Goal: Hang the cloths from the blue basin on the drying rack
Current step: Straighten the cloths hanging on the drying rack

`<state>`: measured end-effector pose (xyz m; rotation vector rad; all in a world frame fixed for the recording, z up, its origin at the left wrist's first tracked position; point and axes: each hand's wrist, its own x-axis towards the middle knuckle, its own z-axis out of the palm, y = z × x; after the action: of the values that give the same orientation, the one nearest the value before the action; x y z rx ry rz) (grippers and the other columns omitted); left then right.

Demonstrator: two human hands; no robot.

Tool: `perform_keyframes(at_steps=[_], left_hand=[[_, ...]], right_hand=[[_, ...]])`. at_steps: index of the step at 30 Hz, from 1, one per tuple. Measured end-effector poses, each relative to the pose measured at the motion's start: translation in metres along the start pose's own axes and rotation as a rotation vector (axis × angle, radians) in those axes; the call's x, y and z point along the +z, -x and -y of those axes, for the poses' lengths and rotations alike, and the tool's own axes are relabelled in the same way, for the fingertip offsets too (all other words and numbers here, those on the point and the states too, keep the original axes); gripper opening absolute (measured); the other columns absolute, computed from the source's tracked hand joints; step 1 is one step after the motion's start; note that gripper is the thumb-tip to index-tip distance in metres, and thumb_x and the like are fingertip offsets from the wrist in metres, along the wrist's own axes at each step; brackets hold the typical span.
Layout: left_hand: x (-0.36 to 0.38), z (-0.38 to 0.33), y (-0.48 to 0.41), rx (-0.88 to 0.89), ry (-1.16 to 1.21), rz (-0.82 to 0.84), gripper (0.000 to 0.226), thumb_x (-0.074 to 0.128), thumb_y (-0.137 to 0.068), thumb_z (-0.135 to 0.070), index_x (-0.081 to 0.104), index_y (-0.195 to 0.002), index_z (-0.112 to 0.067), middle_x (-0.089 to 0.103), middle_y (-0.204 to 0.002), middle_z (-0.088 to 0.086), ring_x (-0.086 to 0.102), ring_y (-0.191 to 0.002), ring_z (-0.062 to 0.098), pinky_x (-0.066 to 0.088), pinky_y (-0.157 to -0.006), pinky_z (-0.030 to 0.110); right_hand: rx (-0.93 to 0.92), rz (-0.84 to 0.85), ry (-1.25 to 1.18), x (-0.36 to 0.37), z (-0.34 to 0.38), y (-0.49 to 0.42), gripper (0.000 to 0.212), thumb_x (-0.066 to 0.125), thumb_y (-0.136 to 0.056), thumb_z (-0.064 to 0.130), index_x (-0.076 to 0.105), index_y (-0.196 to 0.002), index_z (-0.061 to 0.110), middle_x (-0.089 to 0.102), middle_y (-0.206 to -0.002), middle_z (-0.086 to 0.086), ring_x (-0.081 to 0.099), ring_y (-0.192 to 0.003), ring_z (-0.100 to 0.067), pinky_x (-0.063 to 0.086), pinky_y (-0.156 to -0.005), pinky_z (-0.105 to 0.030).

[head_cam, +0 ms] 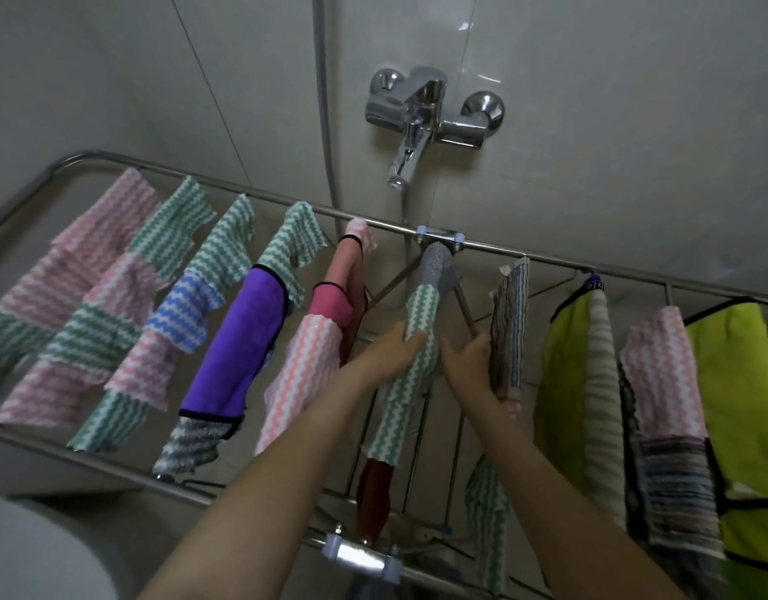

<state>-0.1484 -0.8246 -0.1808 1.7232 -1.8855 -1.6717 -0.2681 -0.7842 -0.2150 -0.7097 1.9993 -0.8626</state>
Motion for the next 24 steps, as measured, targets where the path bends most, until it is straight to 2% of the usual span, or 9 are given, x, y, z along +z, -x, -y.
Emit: perform_keyframes(at_steps=[2,4,8,11,14,16,19,22,24], left_hand=[[-0.002,0.002,0.004,-0.008,-0.013,-0.015,0.055,0.033,-0.101,-0.041,0.024,-0.149,-0.018,0.038,-0.148,0.009,0.044,-0.129,0.026,0.038,-0.098,0.029],[-0.004,0.002,0.008,-0.033,-0.033,-0.057,0.058,0.034,-0.100,-0.044,0.021,-0.150,-0.020,0.035,-0.150,0.008,0.042,-0.132,0.027,0.037,-0.101,0.030],[-0.005,0.002,0.031,-0.016,-0.031,-0.268,0.042,0.041,-0.099,-0.034,0.045,-0.135,-0.012,0.053,-0.134,0.009,0.050,-0.123,0.026,0.038,-0.092,0.027],[-0.007,0.014,0.060,0.018,0.039,-0.454,0.028,0.046,-0.097,-0.021,0.056,-0.122,-0.010,0.063,-0.121,0.011,0.057,-0.112,0.025,0.040,-0.085,0.024],[-0.010,0.040,0.108,-0.001,0.083,-0.653,0.024,0.048,-0.095,-0.013,0.063,-0.114,-0.012,0.067,-0.112,0.012,0.060,-0.105,0.023,0.035,-0.074,0.021],[-0.010,0.063,0.143,-0.034,0.120,-0.786,0.022,0.051,-0.093,-0.011,0.065,-0.111,-0.011,0.069,-0.111,0.011,0.061,-0.105,0.022,0.034,-0.073,0.018],[-0.001,0.106,0.201,-0.130,0.172,-0.945,0.022,0.051,-0.091,-0.006,0.065,-0.108,-0.009,0.070,-0.107,0.008,0.063,-0.102,0.021,0.035,-0.073,0.017],[0.013,0.148,0.253,-0.202,0.240,-1.072,0.021,0.050,-0.091,-0.004,0.064,-0.106,-0.007,0.070,-0.104,0.010,0.063,-0.100,0.022,0.039,-0.078,0.021],[0.018,0.175,0.281,-0.258,0.289,-1.163,0.019,0.051,-0.092,-0.007,0.064,-0.106,-0.005,0.069,-0.101,0.012,0.063,-0.097,0.024,0.041,-0.079,0.024]], right_hand=[[-0.050,0.010,0.084,0.002,-0.002,0.004,0.057,0.052,-0.095,0.026,0.028,-0.142,0.004,0.039,-0.140,-0.016,0.044,-0.125,-0.031,0.043,-0.098,-0.040],[-0.161,-0.033,0.142,0.002,-0.001,0.012,0.041,0.049,-0.094,0.021,0.040,-0.131,0.004,0.049,-0.126,-0.015,0.050,-0.116,-0.030,0.045,-0.094,-0.044],[-0.437,-0.088,0.158,0.006,0.018,0.041,0.019,0.051,-0.088,0.007,0.052,-0.106,0.005,0.053,-0.098,-0.008,0.051,-0.100,-0.029,0.045,-0.084,-0.043],[-0.641,0.022,0.143,0.022,0.032,0.078,0.014,0.056,-0.083,0.002,0.055,-0.097,0.004,0.047,-0.087,-0.002,0.050,-0.094,-0.028,0.040,-0.084,-0.037],[-0.763,0.134,0.100,0.046,0.032,0.121,0.015,0.057,-0.078,-0.004,0.057,-0.092,0.002,0.055,-0.089,-0.011,0.050,-0.095,-0.030,0.034,-0.084,-0.030],[-0.791,0.243,0.078,0.062,0.026,0.151,0.016,0.057,-0.077,-0.005,0.057,-0.093,0.001,0.055,-0.089,-0.009,0.051,-0.094,-0.029,0.035,-0.084,-0.030],[-0.892,0.465,0.108,0.090,0.005,0.195,0.017,0.059,-0.076,-0.003,0.058,-0.093,0.001,0.053,-0.085,-0.006,0.053,-0.091,-0.032,0.038,-0.085,-0.037],[-1.058,0.572,0.191,0.117,-0.012,0.230,0.018,0.058,-0.072,-0.001,0.061,-0.090,0.001,0.060,-0.082,-0.015,0.056,-0.086,-0.035,0.035,-0.079,-0.030],[-1.123,0.647,0.204,0.132,-0.022,0.249,0.018,0.057,-0.072,0.001,0.061,-0.090,0.002,0.060,-0.083,-0.015,0.057,-0.086,-0.033,0.034,-0.077,-0.025]])
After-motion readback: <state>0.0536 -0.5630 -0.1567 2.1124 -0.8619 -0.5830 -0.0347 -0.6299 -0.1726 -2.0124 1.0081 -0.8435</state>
